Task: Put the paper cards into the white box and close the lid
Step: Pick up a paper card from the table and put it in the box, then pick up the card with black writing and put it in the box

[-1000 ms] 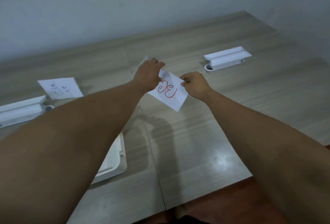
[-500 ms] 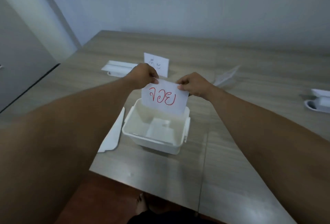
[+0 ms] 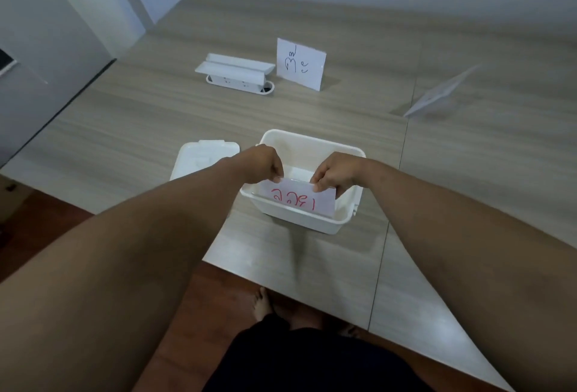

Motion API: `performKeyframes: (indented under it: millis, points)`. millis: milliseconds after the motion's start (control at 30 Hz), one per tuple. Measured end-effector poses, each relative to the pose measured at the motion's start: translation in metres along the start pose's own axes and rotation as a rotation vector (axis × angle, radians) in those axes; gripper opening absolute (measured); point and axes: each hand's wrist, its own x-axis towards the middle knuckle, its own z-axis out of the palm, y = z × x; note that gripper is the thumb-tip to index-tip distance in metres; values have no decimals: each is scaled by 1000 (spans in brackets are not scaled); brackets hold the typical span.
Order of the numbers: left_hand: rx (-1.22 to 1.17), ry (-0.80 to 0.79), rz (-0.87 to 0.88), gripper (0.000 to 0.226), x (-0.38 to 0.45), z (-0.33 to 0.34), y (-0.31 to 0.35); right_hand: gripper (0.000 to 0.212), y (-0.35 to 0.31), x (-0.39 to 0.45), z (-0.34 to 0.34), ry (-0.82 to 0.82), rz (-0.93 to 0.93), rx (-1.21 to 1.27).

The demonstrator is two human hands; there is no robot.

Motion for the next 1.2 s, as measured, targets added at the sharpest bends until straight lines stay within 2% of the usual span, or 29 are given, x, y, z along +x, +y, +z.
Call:
performKeyframes:
  millis: [200,300,400,567,733,900,1000,1200]
  points:
    - [45,-144,25,17,13,4,-1,30,3,6,11,-148,131,2]
    - [-50,-188,-5,14,21,-6,-6,35,3,11,5,-159,169,80]
    - [-119,-146,-10,23,40,-33,-7,34,-4,16,-17,-15,150,184]
    - [-91,17,112,34,85,-101,-4,27,-35,24,-66,300,126,283]
    - [-94,113,182,33,133,-171,-24,12,-72,43,-110,519,131,193]
    - [-39,154,192,33,193,-208,-54,16,-95,76,-141,738,149,63]
    - [35,136,199,29,234,-216,-76,22,-110,110,-157,801,181,-41]
    - [16,161,189,56,300,-220,-110,52,-125,183,-185,750,272,-185]
